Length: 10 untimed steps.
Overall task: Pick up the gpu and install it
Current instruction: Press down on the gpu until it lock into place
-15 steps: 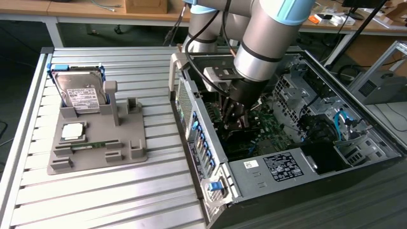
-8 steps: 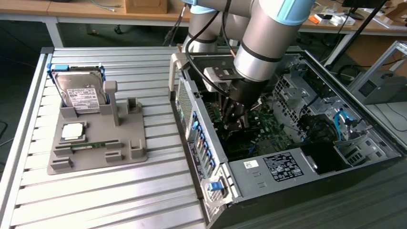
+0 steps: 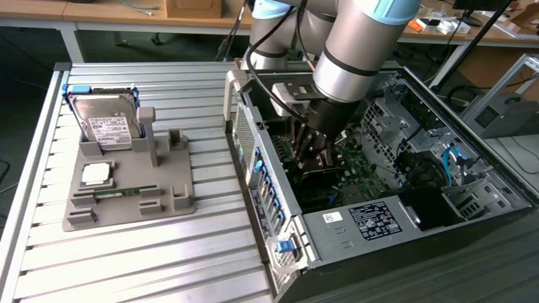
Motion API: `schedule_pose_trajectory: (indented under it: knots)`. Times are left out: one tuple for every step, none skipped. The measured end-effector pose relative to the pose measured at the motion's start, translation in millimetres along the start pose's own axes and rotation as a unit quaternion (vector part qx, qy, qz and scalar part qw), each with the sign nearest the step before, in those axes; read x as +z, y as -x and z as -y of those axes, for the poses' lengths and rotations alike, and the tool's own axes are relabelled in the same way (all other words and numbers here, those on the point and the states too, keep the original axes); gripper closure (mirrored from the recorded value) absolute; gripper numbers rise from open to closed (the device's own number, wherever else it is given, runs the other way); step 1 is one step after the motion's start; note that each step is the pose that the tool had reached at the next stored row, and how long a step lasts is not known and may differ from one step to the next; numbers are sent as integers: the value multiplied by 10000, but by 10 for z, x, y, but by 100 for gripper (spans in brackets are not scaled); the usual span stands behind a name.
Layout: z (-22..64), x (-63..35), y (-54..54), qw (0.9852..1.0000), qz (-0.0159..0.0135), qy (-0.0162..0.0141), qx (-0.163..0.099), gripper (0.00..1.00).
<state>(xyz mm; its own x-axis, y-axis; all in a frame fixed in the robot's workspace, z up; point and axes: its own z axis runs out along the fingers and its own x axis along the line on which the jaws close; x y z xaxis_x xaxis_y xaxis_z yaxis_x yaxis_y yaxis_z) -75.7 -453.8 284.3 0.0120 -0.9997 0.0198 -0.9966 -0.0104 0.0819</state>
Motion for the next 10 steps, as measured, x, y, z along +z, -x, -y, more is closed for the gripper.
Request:
schedule_pose_trajectory:
  knots:
    - [14,-4,1,10000,0,1,0,89]
    - [35,-5,1,10000,3,1,1,89]
    - [81,-9,-1,10000,6,7,0,89]
    - [127,-13,-1,10000,9,16,0,89]
    - [173,-17,-2,10000,12,25,0,89]
    - [218,-21,-2,10000,16,35,-2,89]
    - [267,-25,-3,10000,21,47,-2,89]
    - [309,-28,-4,10000,26,59,-3,89]
    - [352,-32,-4,10000,29,73,-3,89]
    - [401,-36,-5,10000,34,90,-4,89]
